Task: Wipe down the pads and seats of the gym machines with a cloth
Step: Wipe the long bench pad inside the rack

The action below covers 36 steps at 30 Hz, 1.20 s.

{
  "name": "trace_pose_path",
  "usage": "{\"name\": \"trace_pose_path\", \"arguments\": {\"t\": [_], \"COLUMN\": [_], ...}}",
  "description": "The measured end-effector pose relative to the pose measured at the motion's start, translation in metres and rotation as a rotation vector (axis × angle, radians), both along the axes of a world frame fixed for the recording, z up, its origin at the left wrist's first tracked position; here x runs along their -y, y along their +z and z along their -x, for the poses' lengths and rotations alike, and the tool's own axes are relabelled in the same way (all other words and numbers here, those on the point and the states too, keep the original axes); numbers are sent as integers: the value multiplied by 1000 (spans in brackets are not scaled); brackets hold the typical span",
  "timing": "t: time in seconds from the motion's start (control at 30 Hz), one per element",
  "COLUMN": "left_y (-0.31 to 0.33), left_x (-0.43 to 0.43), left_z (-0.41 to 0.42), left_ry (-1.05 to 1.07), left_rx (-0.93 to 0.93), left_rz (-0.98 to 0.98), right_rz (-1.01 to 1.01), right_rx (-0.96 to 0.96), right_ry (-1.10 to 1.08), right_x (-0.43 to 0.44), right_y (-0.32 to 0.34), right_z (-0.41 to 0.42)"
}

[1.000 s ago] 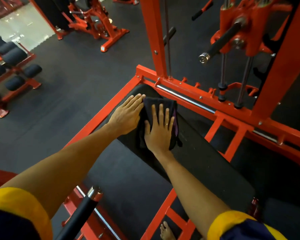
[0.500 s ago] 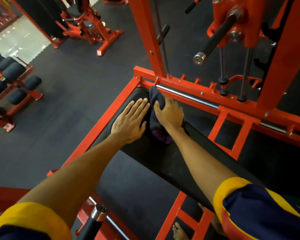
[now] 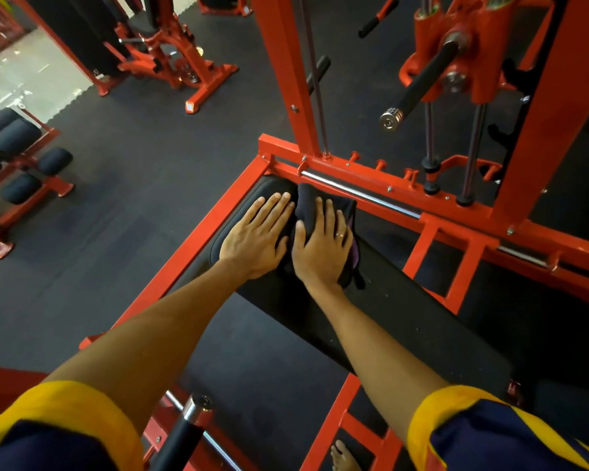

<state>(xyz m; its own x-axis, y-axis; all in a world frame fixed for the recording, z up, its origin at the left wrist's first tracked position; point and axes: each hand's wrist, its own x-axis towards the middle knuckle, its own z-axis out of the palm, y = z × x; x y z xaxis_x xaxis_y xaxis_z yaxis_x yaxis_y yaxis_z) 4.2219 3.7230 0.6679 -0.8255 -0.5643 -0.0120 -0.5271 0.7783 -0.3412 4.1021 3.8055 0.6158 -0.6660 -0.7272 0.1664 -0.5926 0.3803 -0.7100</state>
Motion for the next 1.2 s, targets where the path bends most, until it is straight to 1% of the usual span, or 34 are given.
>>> {"name": "trace_pose_path", "arguments": {"t": [0.03,0.07,0.13,0.17,0.2,0.27,0.33,0.43,0.53,0.6,0.63,0.7,0.77,0.8,0.9,0.97,1.03,1.07,1.1,1.2], "left_y": [0,1,1,1,1,2,4,6,4,3,2,1,1,0,0,0,1,2,3,4], "left_x": [0,0,-1,-1,-1,0,-1,-5,-15,-20,-22,-30,-34,-35,-33,-34,-35,-36,-38,-38], "left_z": [0,1,1,0,0,0,1,0,-10,-18,-23,-28,-28,-28,-27,-27,-27,-26,-26,-26], "left_ry": [0,-3,-7,-6,-6,-5,7,5,-5,-35,-53,-62,-41,-28,-10,-6,-11,-11,-12,-16], "left_rx": [-6,-11,-6,-6,-3,-2,-10,4,-5,-18,-14,-4,0,13,68,64,34,32,33,13], "left_rz": [0,-2,-2,1,3,1,6,-21,-22,-15,-7,0,-9,-4,-17,-22,-2,0,7,18], "right_rz": [-36,-83,-180,-196,-181,-135,-79,-7,-36,-96,-123,-133,-93,-68,11,24,17,-6,-29,-51], "right_rx": [-34,-22,141,222,255,204,124,29,-86,-77,-38,110,201,197,99,2,-78,-58,17,304], "right_ry": [14,-11,-96,-119,-128,-136,-94,43,145,90,32,-89,-107,-84,10,118,181,162,97,-192], "right_x": [-7,-12,-14,-11,-5,2,-2,-41,-87,-92,-87,-65,-50,-50,-68,-89,-108,-114,-117,-98], "right_y": [-12,-24,-35,-34,-30,-16,-8,-14,-34,-46,-47,-39,-25,-19,-18,-31,-49,-58,-62,-46], "right_z": [13,29,58,63,60,35,-1,-37,-38,-15,-4,6,-12,-29,-74,-72,-50,-36,-24,-27]}}
